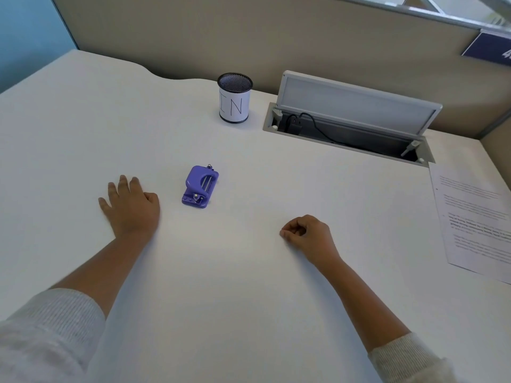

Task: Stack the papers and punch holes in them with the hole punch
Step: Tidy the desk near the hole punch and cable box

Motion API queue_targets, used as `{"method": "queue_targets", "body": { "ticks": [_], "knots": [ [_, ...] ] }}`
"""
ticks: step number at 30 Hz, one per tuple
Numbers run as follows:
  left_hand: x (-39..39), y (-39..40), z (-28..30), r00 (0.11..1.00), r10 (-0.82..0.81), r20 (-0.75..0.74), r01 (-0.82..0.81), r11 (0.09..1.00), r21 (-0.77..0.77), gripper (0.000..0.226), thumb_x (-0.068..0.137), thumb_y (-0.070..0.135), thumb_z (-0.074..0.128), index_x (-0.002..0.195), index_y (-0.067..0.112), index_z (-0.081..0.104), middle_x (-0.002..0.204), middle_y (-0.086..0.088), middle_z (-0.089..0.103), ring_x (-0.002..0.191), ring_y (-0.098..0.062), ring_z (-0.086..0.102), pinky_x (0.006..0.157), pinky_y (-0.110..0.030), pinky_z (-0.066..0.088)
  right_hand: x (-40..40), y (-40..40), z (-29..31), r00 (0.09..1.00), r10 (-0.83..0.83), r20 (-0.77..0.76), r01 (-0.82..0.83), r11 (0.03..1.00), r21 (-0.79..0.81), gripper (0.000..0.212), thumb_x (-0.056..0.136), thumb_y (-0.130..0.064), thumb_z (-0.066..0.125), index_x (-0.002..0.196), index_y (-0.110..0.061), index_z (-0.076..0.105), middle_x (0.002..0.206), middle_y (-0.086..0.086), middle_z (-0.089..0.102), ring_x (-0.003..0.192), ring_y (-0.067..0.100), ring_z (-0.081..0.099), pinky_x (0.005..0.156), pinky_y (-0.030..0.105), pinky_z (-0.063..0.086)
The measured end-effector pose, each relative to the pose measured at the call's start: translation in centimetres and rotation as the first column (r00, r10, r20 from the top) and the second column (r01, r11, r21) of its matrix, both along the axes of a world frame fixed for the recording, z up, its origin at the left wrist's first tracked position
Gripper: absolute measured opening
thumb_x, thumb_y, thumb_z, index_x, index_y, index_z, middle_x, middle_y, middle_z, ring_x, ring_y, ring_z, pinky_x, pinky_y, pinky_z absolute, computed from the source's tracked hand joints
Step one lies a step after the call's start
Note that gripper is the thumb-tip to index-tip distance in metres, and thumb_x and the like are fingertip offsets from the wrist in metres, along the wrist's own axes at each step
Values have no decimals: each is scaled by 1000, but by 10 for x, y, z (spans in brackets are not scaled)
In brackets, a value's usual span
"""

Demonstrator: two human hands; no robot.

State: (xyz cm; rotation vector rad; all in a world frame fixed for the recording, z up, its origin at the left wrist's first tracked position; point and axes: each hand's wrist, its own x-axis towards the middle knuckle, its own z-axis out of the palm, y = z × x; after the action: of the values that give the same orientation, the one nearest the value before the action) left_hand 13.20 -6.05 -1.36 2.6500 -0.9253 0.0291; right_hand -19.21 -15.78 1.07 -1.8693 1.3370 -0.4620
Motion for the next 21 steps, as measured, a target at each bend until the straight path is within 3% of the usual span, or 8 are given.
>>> {"method": "queue_targets", "body": {
  "ticks": [7,12,17,21],
  "knots": [
    [1,0,1,1000,-1,-5,1,1000,3,47,90,14,38,134,-2,39,147,-24,35,139,-42,24,110,-62,16,6,-8,6,973,156,-172,-159,987,-3,10,87,-20,61,77,-20,60,81,-7,55,62,3,50,59,15,40],
    [1,0,0,1000,-3,-6,3,1000,4,47,90,14,38,134,-2,39,147,-24,34,139,-42,24,110,-63,15,12,-8,3,935,180,-306,-202,979,-42,14,91,-22,51,84,-14,60,82,-7,47,69,10,51,61,20,37],
    [1,0,0,1000,-3,0,3,1000,-2,46,89,13,39,133,-3,40,147,-24,35,139,-43,24,110,-63,16,7,-20,12,998,29,-60,-23,995,95,20,93,-21,51,74,-17,56,56,-7,51,45,5,46,46,9,37],
    [1,-1,0,1000,-1,-8,1,1000,9,47,89,14,38,133,-2,40,147,-24,35,139,-43,24,110,-62,16,3,-22,15,1000,-2,27,-4,979,203,22,94,-21,51,74,-17,56,58,-4,53,48,9,49,55,20,42]
  ]
}}
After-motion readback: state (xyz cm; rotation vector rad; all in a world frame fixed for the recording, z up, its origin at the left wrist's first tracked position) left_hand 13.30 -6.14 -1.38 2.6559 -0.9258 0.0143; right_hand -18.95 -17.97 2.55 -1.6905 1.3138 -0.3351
